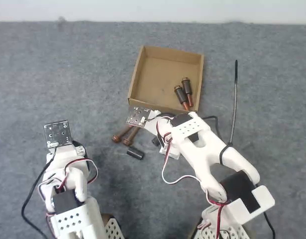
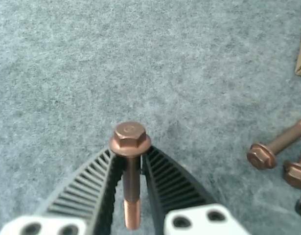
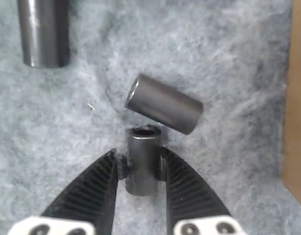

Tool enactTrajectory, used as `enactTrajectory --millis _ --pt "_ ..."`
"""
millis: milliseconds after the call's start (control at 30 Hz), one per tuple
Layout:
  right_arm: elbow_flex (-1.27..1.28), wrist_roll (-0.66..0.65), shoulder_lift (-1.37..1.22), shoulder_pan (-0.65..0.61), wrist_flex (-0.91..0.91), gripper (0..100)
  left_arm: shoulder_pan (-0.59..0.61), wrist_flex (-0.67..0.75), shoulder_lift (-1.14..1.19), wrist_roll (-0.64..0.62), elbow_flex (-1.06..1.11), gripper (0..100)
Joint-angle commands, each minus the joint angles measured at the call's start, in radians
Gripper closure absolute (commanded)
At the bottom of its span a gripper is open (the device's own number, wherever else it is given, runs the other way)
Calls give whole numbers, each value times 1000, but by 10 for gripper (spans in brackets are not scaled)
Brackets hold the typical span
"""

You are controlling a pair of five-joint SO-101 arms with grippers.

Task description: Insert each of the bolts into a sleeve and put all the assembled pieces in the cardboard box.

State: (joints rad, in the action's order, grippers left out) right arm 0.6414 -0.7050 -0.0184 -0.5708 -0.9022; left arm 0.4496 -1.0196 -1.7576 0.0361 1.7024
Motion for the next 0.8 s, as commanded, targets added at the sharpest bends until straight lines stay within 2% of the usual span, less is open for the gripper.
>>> enactTrajectory --millis 0,233,400,600,767 --pt "-26 -11 13 12 -1 994 -6 -2 -25 9 -16 988" --pt "-74 2 96 8 -136 991 -5 -2 -25 9 -16 988" --pt "-80 183 219 12 -154 991 -3 -2 -25 9 -16 988" --pt "-80 436 303 58 27 991 -3 -2 -25 9 -16 988" --pt "-74 485 308 104 191 991 -2 -3 -25 9 -16 988"
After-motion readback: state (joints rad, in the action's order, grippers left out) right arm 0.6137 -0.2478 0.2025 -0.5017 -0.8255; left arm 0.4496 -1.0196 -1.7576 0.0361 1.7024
